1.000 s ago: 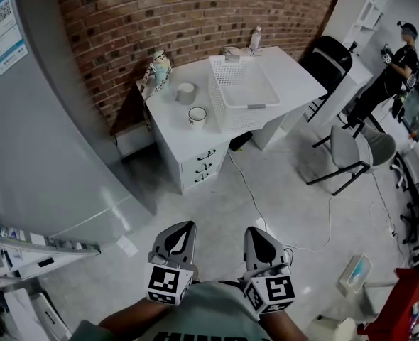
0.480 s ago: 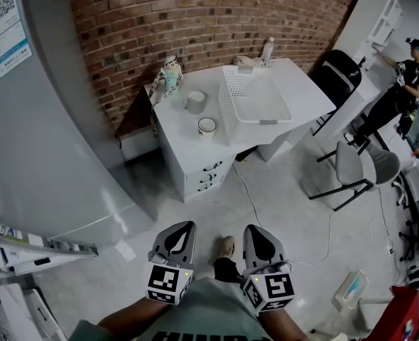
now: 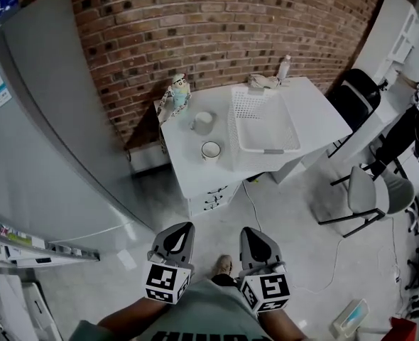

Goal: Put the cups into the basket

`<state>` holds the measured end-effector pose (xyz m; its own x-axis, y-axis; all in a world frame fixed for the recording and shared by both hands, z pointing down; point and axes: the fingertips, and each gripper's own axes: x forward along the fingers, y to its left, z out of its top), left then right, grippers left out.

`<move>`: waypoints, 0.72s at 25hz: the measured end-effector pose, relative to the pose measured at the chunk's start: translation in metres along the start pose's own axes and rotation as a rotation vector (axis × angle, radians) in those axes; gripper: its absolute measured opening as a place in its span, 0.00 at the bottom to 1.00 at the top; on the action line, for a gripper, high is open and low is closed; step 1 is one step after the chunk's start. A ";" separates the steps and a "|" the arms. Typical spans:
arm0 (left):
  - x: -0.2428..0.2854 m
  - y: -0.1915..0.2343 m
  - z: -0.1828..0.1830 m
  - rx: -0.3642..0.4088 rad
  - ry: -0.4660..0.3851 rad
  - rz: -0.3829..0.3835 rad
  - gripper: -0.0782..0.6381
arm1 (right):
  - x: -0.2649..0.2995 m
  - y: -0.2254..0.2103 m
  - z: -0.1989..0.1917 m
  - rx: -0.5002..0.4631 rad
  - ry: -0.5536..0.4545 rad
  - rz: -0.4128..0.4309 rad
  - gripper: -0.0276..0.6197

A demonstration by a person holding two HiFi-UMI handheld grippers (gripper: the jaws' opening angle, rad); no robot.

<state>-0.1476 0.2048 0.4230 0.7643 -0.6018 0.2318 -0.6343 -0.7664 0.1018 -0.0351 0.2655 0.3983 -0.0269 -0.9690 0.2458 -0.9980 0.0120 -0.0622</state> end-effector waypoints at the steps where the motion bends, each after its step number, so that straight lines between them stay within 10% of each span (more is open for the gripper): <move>1: 0.008 -0.001 0.003 0.001 0.005 0.011 0.12 | 0.005 -0.007 0.003 -0.001 0.002 0.012 0.06; 18: 0.122 -0.016 0.021 -0.039 0.061 0.194 0.12 | 0.089 -0.105 0.013 -0.070 0.044 0.232 0.06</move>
<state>-0.0417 0.1388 0.4291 0.6196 -0.7215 0.3092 -0.7739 -0.6273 0.0871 0.0678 0.1750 0.4142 -0.2566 -0.9266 0.2750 -0.9664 0.2513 -0.0548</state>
